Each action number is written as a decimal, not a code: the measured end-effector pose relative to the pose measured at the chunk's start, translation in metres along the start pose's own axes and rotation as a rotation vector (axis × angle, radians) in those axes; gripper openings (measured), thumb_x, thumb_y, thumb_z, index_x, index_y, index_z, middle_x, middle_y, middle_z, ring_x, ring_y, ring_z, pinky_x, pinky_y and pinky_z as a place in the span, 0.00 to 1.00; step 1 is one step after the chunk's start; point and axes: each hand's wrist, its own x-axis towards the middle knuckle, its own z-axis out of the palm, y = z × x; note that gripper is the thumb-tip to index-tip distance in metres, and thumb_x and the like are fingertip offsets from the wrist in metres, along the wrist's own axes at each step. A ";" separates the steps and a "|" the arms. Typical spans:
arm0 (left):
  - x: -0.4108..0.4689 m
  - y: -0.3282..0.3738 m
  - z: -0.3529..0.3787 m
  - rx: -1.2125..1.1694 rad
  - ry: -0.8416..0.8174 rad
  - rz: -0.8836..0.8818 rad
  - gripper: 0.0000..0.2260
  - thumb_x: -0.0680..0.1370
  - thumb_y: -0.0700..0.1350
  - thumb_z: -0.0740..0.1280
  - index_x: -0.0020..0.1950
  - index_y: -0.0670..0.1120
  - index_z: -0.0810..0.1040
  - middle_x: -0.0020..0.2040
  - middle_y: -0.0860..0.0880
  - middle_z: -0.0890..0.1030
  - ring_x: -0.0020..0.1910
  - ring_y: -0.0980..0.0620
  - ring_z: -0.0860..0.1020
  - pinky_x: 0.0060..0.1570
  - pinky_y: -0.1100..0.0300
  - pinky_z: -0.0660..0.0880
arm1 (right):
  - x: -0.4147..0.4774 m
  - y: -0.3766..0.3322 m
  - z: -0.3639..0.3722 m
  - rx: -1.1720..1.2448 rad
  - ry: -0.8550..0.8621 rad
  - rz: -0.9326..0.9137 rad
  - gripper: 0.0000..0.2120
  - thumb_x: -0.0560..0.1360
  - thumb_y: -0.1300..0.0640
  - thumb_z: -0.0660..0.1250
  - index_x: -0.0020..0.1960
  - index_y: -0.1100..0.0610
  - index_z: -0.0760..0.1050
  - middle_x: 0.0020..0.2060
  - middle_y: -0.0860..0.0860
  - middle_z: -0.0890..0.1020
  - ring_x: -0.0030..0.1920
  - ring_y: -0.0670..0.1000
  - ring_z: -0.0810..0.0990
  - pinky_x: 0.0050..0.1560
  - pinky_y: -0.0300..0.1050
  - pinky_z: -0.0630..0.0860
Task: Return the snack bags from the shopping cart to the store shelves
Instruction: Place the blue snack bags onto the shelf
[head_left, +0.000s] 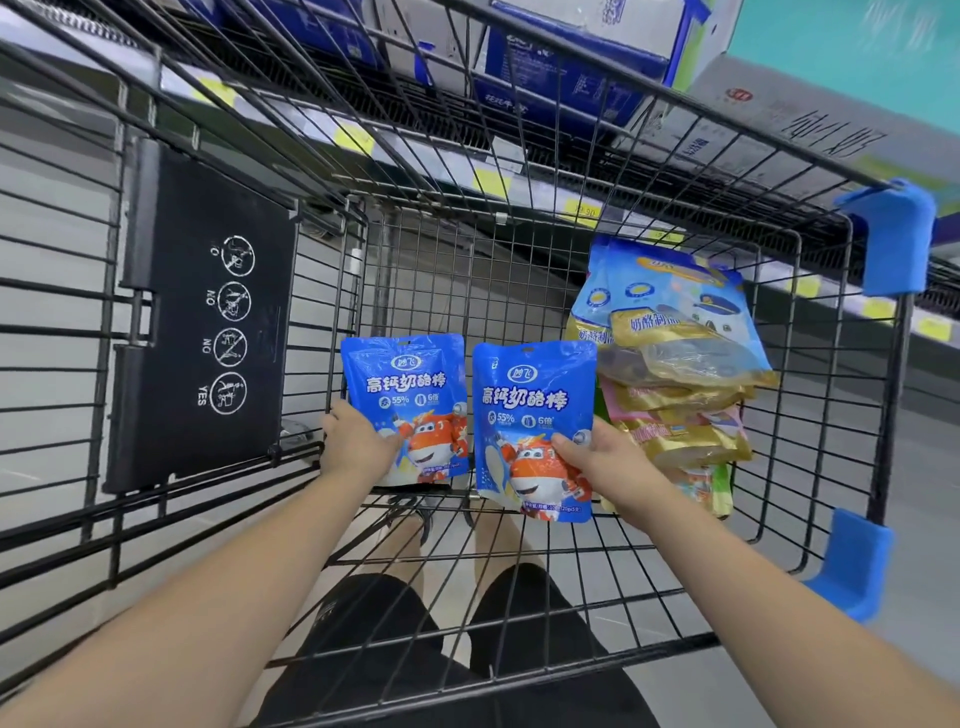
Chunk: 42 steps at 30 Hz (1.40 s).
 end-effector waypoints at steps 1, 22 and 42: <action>0.001 0.000 0.001 -0.001 -0.025 -0.013 0.33 0.71 0.49 0.77 0.67 0.37 0.64 0.64 0.38 0.70 0.63 0.40 0.73 0.49 0.53 0.70 | 0.000 -0.001 0.000 0.001 -0.002 0.001 0.11 0.81 0.54 0.68 0.62 0.49 0.75 0.55 0.49 0.86 0.52 0.51 0.87 0.55 0.53 0.84; 0.009 0.006 -0.023 -0.548 -0.482 -0.069 0.16 0.75 0.31 0.71 0.58 0.44 0.75 0.57 0.42 0.82 0.44 0.48 0.81 0.46 0.52 0.79 | 0.002 -0.029 0.007 -0.127 0.098 -0.062 0.16 0.80 0.50 0.68 0.67 0.50 0.73 0.57 0.48 0.85 0.55 0.51 0.86 0.60 0.59 0.81; -0.118 0.064 -0.205 -0.827 -0.557 0.323 0.14 0.81 0.40 0.63 0.67 0.47 0.75 0.60 0.44 0.83 0.53 0.45 0.84 0.49 0.49 0.82 | -0.129 -0.129 -0.025 0.109 -0.029 -0.328 0.12 0.81 0.62 0.67 0.64 0.53 0.74 0.58 0.52 0.86 0.56 0.54 0.86 0.52 0.49 0.83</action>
